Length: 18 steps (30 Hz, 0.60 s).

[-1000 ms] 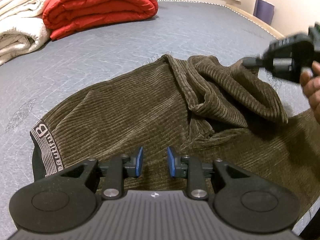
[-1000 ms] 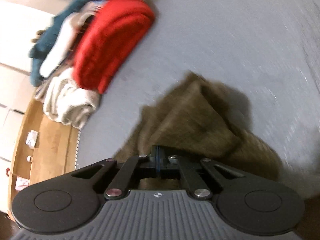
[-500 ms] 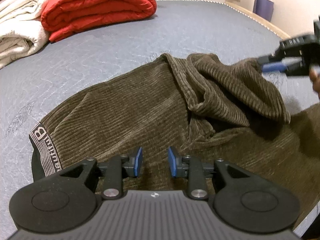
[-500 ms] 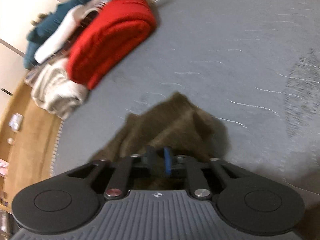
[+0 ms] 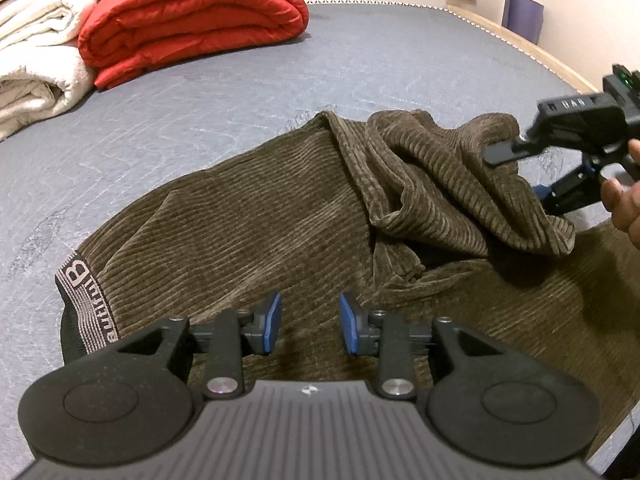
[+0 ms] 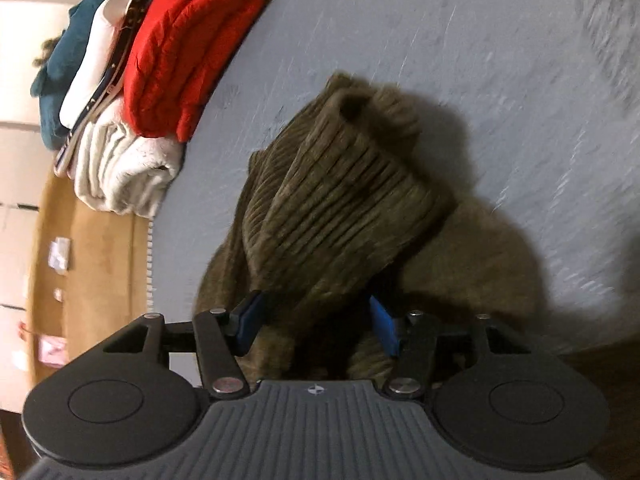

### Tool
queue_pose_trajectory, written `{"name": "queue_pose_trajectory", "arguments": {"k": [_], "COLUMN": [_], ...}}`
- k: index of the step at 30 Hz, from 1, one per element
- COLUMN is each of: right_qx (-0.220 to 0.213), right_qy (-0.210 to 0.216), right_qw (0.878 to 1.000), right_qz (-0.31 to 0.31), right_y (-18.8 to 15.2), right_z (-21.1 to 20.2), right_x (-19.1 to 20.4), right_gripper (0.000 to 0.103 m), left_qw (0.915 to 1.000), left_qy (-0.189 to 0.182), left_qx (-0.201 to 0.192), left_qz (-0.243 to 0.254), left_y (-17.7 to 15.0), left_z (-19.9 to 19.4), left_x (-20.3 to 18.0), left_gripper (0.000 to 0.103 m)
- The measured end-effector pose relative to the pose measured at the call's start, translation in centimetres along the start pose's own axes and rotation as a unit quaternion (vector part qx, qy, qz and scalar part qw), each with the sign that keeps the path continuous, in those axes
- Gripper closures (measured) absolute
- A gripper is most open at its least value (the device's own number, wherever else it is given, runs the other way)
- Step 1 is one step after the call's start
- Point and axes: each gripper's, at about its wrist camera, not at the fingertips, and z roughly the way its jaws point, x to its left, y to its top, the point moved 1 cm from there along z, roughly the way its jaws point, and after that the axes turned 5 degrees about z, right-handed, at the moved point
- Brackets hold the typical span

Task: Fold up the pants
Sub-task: 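Lift the pant leg with the right gripper and fold it over the pants, then swing the held pant leg with the right gripper and lay it alongside the other leg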

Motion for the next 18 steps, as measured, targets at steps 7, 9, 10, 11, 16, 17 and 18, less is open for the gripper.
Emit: {"name": "queue_pose_trajectory", "arguments": {"k": [7,9,10,11,16,17,18], "right_qx": [-0.025,-0.061,-0.083,-0.114,-0.356,-0.417,-0.454], "right_qy": [-0.011,-0.006,0.009,0.033,0.141,0.115,0.070], "right_qw": [0.999,0.997,0.995,0.990,0.924,0.901,0.887], "right_qz": [-0.036,-0.047,-0.057,-0.071,-0.002,0.023,0.042], "right_y": [-0.8,-0.5,-0.3,0.2,4.6,5.2,5.8], "right_z": [1.6,0.4,-0.8,-2.5,-15.4,-18.0,-19.7], "right_x": [3.0,4.1,4.9,5.9,3.8,1.8,0.2], "right_gripper": [0.084,0.087,0.089,0.090,0.092,0.092,0.091], "left_qw": [1.0000,0.9998,0.9997,0.9995,0.9977,0.9968,0.9957], "left_qy": [-0.002,-0.007,-0.010,-0.014,-0.035,-0.039,-0.043], "left_qx": [-0.004,-0.012,-0.017,-0.023,-0.057,-0.065,-0.073], "left_qz": [-0.006,-0.012,-0.013,-0.014,0.013,0.025,0.037], "left_y": [0.2,0.3,0.4,0.5,0.9,0.9,1.1], "left_z": [0.2,0.1,0.0,-0.1,0.0,0.1,0.3], "left_x": [0.3,0.3,0.3,0.2,-1.4,-2.0,-2.7], "left_gripper": [0.067,0.067,0.067,0.067,0.067,0.067,0.067]}}
